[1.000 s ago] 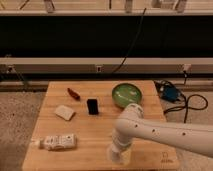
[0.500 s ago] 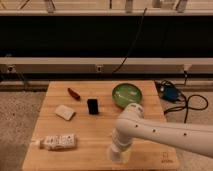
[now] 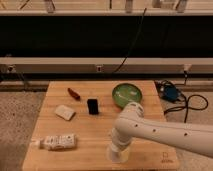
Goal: Place the ceramic cup over the eraser
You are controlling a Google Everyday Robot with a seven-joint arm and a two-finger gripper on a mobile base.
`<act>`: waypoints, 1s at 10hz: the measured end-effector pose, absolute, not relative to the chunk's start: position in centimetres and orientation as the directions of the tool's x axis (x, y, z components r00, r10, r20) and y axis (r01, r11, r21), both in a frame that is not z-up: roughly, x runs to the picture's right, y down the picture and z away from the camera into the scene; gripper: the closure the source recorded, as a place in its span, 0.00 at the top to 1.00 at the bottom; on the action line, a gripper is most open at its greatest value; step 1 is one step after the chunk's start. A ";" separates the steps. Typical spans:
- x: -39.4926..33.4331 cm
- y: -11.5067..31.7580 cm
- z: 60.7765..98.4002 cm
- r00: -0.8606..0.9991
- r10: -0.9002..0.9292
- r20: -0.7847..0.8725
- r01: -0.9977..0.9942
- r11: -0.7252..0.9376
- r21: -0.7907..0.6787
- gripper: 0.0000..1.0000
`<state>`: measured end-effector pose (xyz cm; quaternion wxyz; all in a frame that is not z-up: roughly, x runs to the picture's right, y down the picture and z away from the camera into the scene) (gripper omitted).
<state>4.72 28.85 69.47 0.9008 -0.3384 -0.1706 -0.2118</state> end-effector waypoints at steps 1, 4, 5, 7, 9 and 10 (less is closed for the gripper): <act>4.5 28.8 69.4 0.850 -0.268 0.454 0.501 0.680 -0.535 0.67; 3.9 28.8 69.3 0.840 -0.257 0.477 0.509 0.677 -0.532 0.37; 3.7 28.8 69.3 0.837 -0.256 0.484 0.513 0.675 -0.530 0.28; 3.7 28.2 69.1 0.830 -0.258 0.495 0.520 0.679 -0.518 0.06; 3.8 27.6 69.2 0.825 -0.259 0.502 0.523 0.687 -0.505 0.00; 3.8 27.2 69.2 0.822 -0.263 0.505 0.527 0.689 -0.498 0.00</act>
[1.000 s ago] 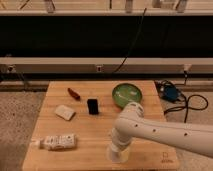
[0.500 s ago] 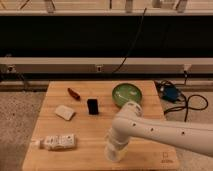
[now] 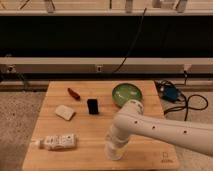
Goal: Place the ceramic cup over the eraser
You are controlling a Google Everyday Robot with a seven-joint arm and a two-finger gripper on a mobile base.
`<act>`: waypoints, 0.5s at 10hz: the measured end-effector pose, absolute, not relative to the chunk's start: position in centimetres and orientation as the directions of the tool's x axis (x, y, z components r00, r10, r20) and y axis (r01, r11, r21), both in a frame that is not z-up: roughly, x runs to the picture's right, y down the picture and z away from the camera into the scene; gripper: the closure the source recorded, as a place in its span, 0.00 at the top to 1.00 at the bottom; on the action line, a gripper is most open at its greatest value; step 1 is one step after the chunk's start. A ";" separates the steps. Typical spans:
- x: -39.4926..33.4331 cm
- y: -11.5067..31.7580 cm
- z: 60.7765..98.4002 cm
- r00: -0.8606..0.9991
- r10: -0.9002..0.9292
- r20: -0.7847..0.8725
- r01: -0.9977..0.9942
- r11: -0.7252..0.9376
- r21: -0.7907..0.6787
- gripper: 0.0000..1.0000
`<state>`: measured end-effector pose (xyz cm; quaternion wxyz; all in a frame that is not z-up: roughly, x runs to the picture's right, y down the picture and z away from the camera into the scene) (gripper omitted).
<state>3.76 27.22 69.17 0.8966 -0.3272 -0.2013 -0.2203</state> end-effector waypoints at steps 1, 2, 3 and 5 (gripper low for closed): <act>3.8 26.4 69.2 0.819 -0.274 0.505 0.532 0.693 -0.487 0.00; 3.9 25.6 69.4 0.818 -0.282 0.501 0.535 0.693 -0.484 0.00; 3.8 24.3 69.8 0.815 -0.292 0.501 0.542 0.690 -0.480 0.00; 3.2 20.4 71.1 0.803 -0.320 0.503 0.564 0.680 -0.469 0.00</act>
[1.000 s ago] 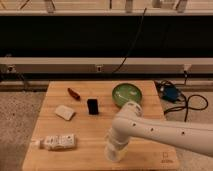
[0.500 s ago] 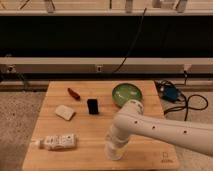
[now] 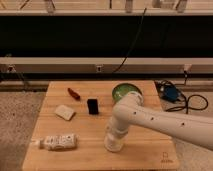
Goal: Place the ceramic cup over the eraser
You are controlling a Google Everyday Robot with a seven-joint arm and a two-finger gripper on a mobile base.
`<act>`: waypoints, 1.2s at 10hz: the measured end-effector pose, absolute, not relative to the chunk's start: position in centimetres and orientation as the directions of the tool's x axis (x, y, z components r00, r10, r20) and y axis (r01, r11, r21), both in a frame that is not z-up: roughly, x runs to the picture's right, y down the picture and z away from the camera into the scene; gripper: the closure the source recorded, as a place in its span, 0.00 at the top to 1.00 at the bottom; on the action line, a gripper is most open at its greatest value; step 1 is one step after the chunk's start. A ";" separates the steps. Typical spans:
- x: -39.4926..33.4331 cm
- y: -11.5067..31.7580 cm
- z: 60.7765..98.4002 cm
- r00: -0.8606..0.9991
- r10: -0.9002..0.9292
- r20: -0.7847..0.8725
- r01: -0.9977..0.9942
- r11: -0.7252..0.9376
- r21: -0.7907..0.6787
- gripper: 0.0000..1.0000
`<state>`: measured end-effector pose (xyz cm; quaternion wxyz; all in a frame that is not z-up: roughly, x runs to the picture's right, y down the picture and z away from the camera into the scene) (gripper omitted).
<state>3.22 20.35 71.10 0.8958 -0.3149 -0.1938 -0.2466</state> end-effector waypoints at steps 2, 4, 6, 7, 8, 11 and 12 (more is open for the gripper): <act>1.0 16.4 71.4 0.778 -0.355 0.519 0.602 0.659 -0.451 0.00; -0.5 13.4 71.4 0.760 -0.381 0.527 0.628 0.641 -0.442 0.00; -0.9 10.2 70.1 0.750 -0.415 0.515 0.646 0.626 -0.436 0.00; -0.8 8.9 69.6 0.748 -0.432 0.504 0.652 0.622 -0.434 0.00; -0.9 8.0 69.2 0.745 -0.446 0.496 0.657 0.616 -0.433 0.00; -0.9 6.0 68.7 0.739 -0.462 0.491 0.666 0.609 -0.429 0.00; -1.6 5.5 68.7 0.733 -0.463 0.499 0.672 0.606 -0.425 0.00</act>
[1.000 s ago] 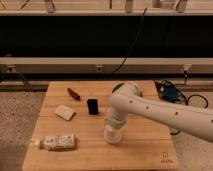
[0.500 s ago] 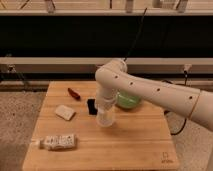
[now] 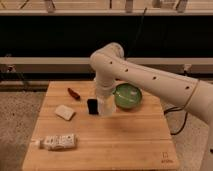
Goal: Place the ceramic cup over the eraser
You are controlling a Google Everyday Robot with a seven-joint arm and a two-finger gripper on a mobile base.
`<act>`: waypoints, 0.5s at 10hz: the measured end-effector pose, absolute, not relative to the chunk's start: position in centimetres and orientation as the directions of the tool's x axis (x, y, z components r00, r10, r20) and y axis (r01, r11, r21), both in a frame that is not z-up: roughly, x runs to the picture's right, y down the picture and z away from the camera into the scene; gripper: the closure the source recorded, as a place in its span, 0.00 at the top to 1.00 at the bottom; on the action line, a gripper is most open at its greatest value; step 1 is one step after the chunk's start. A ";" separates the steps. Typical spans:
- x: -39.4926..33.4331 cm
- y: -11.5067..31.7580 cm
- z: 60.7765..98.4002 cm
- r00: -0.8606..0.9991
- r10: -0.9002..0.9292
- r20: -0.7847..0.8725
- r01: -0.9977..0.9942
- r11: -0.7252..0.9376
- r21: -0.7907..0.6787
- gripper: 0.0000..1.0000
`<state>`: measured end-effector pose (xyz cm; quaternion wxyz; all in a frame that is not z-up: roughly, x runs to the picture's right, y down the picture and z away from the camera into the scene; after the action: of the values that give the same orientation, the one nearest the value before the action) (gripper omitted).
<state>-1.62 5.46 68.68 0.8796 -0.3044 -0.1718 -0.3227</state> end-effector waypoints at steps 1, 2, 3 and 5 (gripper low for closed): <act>-2.7 4.8 68.7 0.725 -0.465 0.508 0.678 0.607 -0.414 0.00; -3.3 4.4 68.5 0.721 -0.466 0.512 0.683 0.604 -0.411 0.00; -3.9 3.4 67.4 0.718 -0.467 0.515 0.685 0.602 -0.409 0.00; -5.0 1.0 64.7 0.711 -0.470 0.522 0.692 0.599 -0.403 0.00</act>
<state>-5.00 1.00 64.75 0.8749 -0.3002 -0.1846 -0.3322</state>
